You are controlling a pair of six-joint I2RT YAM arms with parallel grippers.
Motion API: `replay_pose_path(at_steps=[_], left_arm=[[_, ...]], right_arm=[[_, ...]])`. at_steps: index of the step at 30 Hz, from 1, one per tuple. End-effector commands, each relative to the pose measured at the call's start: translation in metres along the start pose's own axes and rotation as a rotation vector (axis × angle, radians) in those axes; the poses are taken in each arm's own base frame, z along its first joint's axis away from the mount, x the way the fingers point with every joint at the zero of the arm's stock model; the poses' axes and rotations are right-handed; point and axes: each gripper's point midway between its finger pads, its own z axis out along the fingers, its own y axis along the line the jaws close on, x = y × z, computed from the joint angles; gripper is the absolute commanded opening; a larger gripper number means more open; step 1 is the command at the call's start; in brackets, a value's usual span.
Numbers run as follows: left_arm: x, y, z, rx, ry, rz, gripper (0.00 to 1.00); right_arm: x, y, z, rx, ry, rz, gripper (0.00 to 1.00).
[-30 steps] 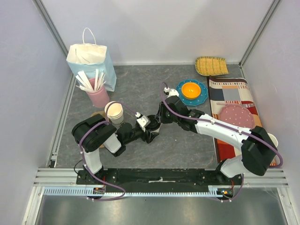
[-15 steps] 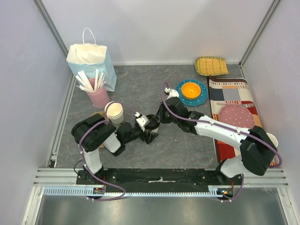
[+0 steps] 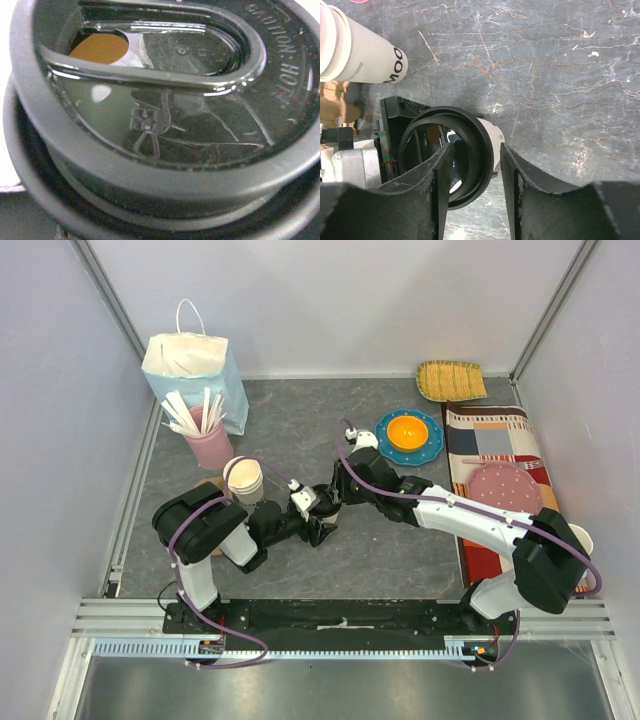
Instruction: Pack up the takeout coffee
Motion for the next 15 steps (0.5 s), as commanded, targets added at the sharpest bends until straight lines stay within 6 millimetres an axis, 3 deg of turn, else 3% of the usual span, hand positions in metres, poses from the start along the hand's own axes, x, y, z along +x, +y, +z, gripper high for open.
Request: replay_pose_path(at_steps=[1, 9, 12, 15], left_arm=[[-0.086, 0.005, 0.001, -0.014, -0.335, 0.152, 0.8], [-0.082, 0.006, 0.003, -0.016, -0.324, 0.153, 0.78], [-0.082, 0.007, 0.003, -0.017, -0.325, 0.156, 0.78], [-0.082, 0.008, 0.003, -0.021, -0.324, 0.153, 0.78]], right_arm=[[0.019, 0.002, -0.01, 0.007, 0.091, -0.082, 0.52], [-0.022, 0.02, -0.027, -0.011, 0.003, -0.225, 0.64], [-0.033, 0.035, -0.034, -0.047, -0.03, -0.282, 0.61], [-0.037, 0.046, -0.036, -0.078, -0.048, -0.32, 0.53]])
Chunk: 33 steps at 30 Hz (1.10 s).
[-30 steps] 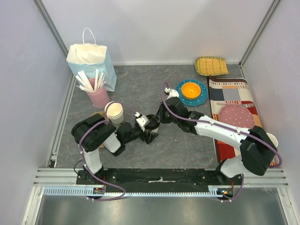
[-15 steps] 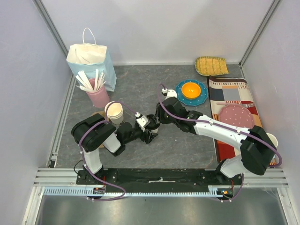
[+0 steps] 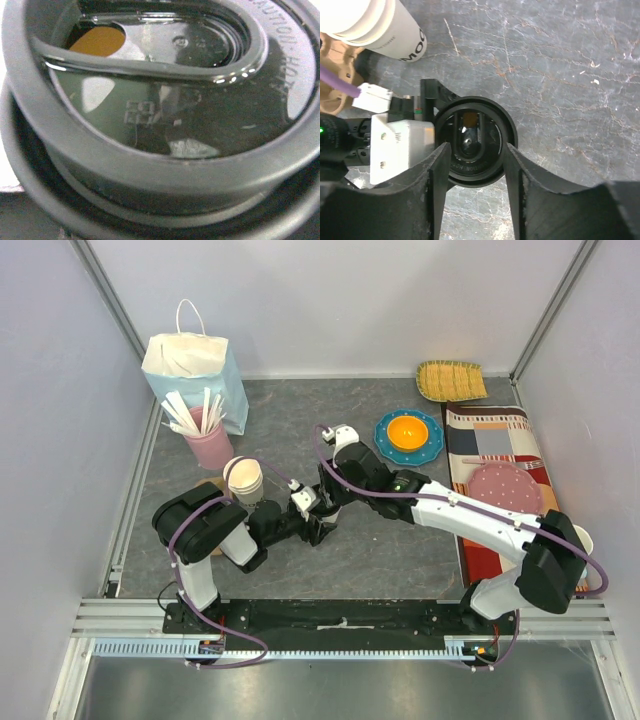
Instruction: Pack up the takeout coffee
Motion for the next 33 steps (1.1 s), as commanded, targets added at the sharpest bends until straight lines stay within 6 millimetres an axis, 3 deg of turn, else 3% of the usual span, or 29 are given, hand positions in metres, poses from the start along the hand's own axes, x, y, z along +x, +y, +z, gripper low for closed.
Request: replay_pose_path(at_steps=[1, 6, 10, 14, 15, 17, 18, 20, 26, 30, 33], left_arm=[[-0.081, 0.008, 0.003, -0.026, -0.32, 0.136, 0.78], [-0.081, 0.011, 0.002, -0.028, -0.32, 0.123, 0.77], [-0.08, 0.01, 0.003, -0.02, -0.317, 0.117, 0.77], [-0.08, 0.009, 0.003, -0.012, -0.318, 0.117, 0.77], [-0.08, 0.009, 0.003, -0.012, -0.318, 0.116, 0.77], [-0.079, 0.009, 0.003, -0.01, -0.315, 0.115, 0.77], [-0.078, 0.01, 0.003, -0.014, -0.313, 0.113, 0.77], [-0.079, 0.01, 0.003, -0.015, -0.315, 0.11, 0.75], [-0.079, 0.012, 0.004, -0.018, -0.315, 0.105, 0.75], [-0.078, 0.012, 0.004, -0.015, -0.312, 0.105, 0.74], [-0.078, 0.013, 0.004, -0.015, -0.313, 0.106, 0.74]], right_arm=[[-0.029, 0.019, -0.016, -0.065, -0.086, -0.077, 0.5], [-0.033, 0.019, -0.02, -0.087, -0.145, -0.06, 0.37], [-0.02, 0.019, -0.008, -0.107, -0.114, -0.062, 0.28], [0.006, 0.016, 0.011, -0.155, -0.074, -0.005, 0.12], [0.024, 0.013, 0.022, -0.158, -0.03, -0.004, 0.08], [0.043, 0.011, 0.03, -0.155, 0.022, 0.008, 0.01], [0.056, 0.008, 0.033, -0.153, 0.057, 0.014, 0.0], [0.062, 0.004, 0.031, -0.14, 0.061, 0.029, 0.0], [0.039, 0.003, 0.015, -0.124, 0.01, 0.023, 0.0], [0.0, 0.025, 0.004, -0.193, -0.053, 0.015, 0.0], [-0.017, 0.032, 0.0, -0.212, -0.089, 0.015, 0.0]])
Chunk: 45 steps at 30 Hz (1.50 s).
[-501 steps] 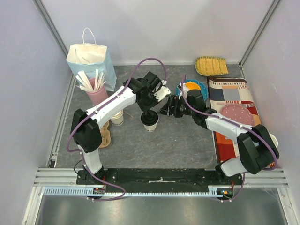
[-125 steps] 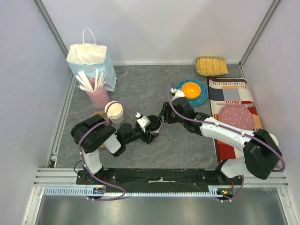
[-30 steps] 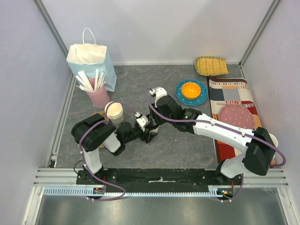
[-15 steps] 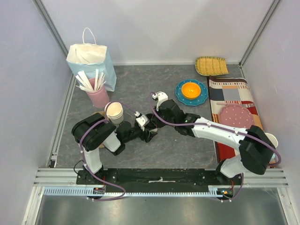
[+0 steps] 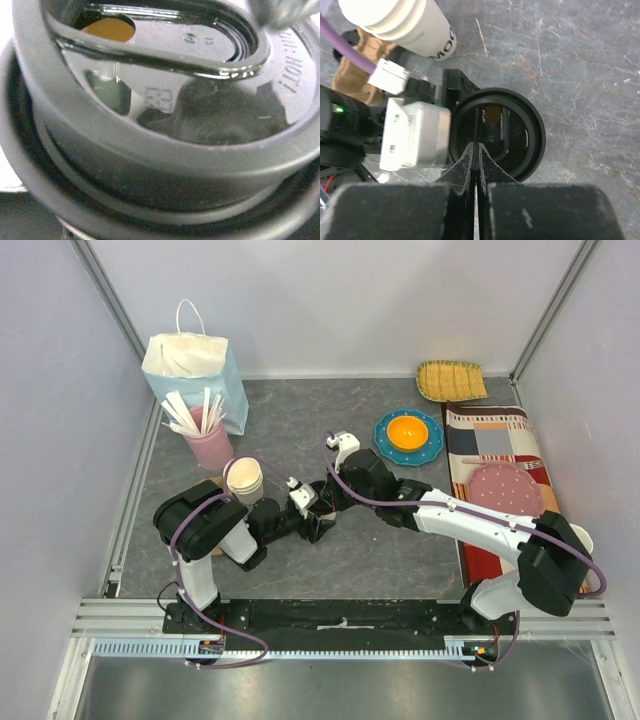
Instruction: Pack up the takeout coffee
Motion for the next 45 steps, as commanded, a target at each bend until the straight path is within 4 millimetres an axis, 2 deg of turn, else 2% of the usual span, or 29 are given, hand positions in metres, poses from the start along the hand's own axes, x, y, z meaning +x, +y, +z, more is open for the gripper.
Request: replay_pose_path(at_steps=[1, 5, 8, 11, 12, 15, 16, 20, 21, 24, 28, 35, 37, 38, 42, 45], left_arm=[[-0.078, 0.004, 0.003, -0.002, -0.31, 0.11, 0.74], [-0.078, 0.004, 0.004, -0.001, -0.311, 0.109, 0.74], [-0.078, 0.004, 0.003, -0.002, -0.31, 0.11, 0.74], [-0.078, 0.004, 0.003, 0.0, -0.31, 0.109, 0.74], [-0.078, 0.004, 0.003, 0.0, -0.309, 0.11, 0.74], [-0.079, 0.005, 0.003, -0.001, -0.312, 0.114, 0.75], [-0.08, 0.005, 0.002, -0.001, -0.315, 0.117, 0.76], [-0.086, 0.002, -0.002, 0.009, -0.328, 0.134, 0.89], [-0.092, 0.0, -0.005, 0.014, -0.345, 0.139, 0.92], [-0.098, -0.003, -0.011, 0.018, -0.359, 0.145, 0.99], [-0.114, -0.006, -0.019, 0.02, -0.387, 0.148, 1.0], [-0.123, -0.019, -0.034, 0.064, -0.399, 0.162, 1.0], [-0.123, -0.027, -0.038, 0.105, -0.389, 0.165, 1.0], [-0.116, -0.029, -0.038, 0.118, -0.353, 0.148, 1.0], [-0.126, -0.042, -0.049, 0.172, -0.364, 0.161, 1.0], [-0.124, -0.045, -0.056, 0.191, -0.359, 0.164, 0.98]], right_arm=[[-0.034, 0.018, -0.008, -0.044, -0.057, -0.017, 0.0], [-0.031, 0.015, -0.003, -0.029, -0.05, -0.013, 0.0], [-0.019, 0.01, 0.004, -0.021, -0.029, 0.005, 0.0], [0.007, -0.009, 0.014, 0.007, 0.013, 0.043, 0.0], [0.024, -0.016, 0.02, 0.02, 0.045, 0.067, 0.0], [0.054, -0.024, 0.025, 0.034, 0.112, 0.098, 0.0], [0.057, -0.025, 0.025, 0.037, 0.113, 0.104, 0.0], [0.049, -0.03, 0.017, 0.068, 0.084, 0.101, 0.0], [0.048, -0.031, 0.017, 0.076, 0.084, 0.098, 0.0], [0.054, -0.035, 0.017, 0.092, 0.1, 0.089, 0.0], [0.059, -0.041, 0.019, 0.116, 0.103, 0.086, 0.0], [0.061, -0.044, 0.022, 0.125, 0.103, 0.072, 0.0], [0.062, -0.045, 0.024, 0.128, 0.105, 0.063, 0.0], [0.061, -0.045, 0.025, 0.13, 0.104, 0.061, 0.0], [0.059, -0.045, 0.024, 0.13, 0.094, 0.053, 0.0], [0.06, -0.046, 0.025, 0.132, 0.095, 0.054, 0.0]])
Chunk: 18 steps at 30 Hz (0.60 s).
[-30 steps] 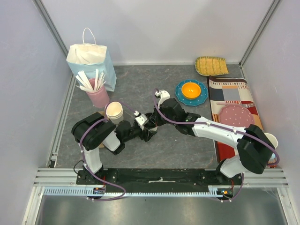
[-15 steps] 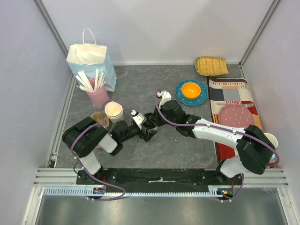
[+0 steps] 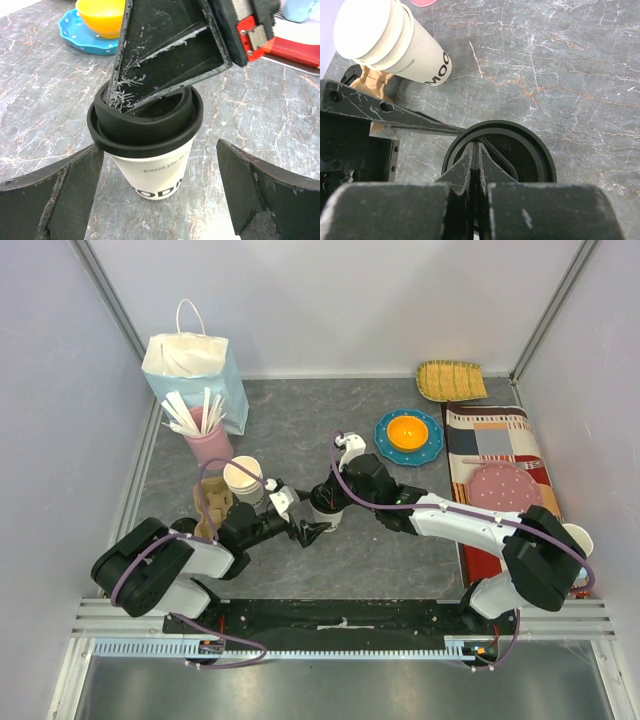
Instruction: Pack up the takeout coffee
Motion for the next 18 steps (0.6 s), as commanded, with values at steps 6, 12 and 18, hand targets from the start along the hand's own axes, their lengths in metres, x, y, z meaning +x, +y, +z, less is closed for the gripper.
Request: replay_pose_path(at_steps=[6, 12, 18], left_arm=[[-0.034, -0.021, -0.001, 0.127, -0.078, 0.034, 0.96], [-0.033, 0.006, 0.003, 0.013, -0.041, 0.107, 0.98], [-0.037, 0.021, 0.005, -0.016, -0.01, 0.237, 1.0]], right_arm=[[0.062, -0.042, -0.001, 0.139, 0.194, -0.053, 0.0], [0.062, -0.045, -0.012, 0.141, 0.176, -0.05, 0.0], [0.067, -0.039, -0.013, 0.115, 0.166, -0.073, 0.0]])
